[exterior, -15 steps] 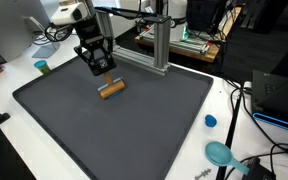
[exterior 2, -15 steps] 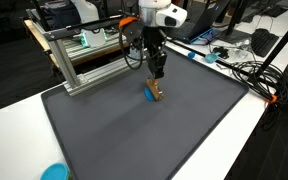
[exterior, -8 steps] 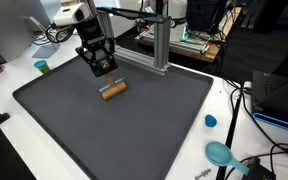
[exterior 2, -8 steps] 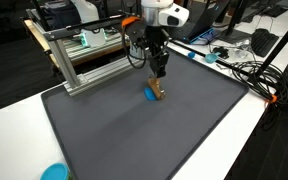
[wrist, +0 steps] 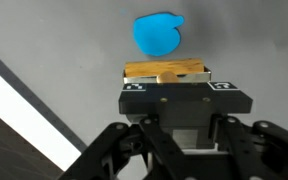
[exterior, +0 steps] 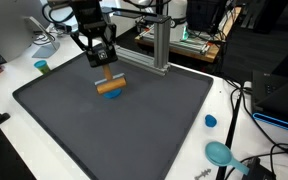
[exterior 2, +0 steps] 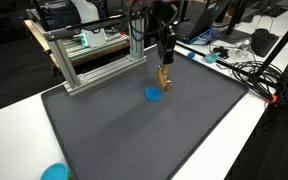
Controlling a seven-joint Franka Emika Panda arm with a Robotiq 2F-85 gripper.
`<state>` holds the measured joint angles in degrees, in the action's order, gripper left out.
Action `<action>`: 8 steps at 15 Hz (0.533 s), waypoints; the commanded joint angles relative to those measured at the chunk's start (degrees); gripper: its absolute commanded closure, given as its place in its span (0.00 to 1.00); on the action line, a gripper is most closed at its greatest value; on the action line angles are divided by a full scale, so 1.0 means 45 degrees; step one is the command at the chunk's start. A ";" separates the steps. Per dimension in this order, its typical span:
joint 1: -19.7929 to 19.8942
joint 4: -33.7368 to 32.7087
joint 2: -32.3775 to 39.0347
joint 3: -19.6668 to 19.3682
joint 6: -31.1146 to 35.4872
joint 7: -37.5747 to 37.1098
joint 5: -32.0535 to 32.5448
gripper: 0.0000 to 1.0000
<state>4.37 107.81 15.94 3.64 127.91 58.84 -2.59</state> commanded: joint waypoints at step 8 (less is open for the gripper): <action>-0.0230 0.0575 -0.3895 -0.0763 -0.2577 -0.6891 0.1101 0.78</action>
<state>4.04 103.77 3.52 1.20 113.91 34.34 2.79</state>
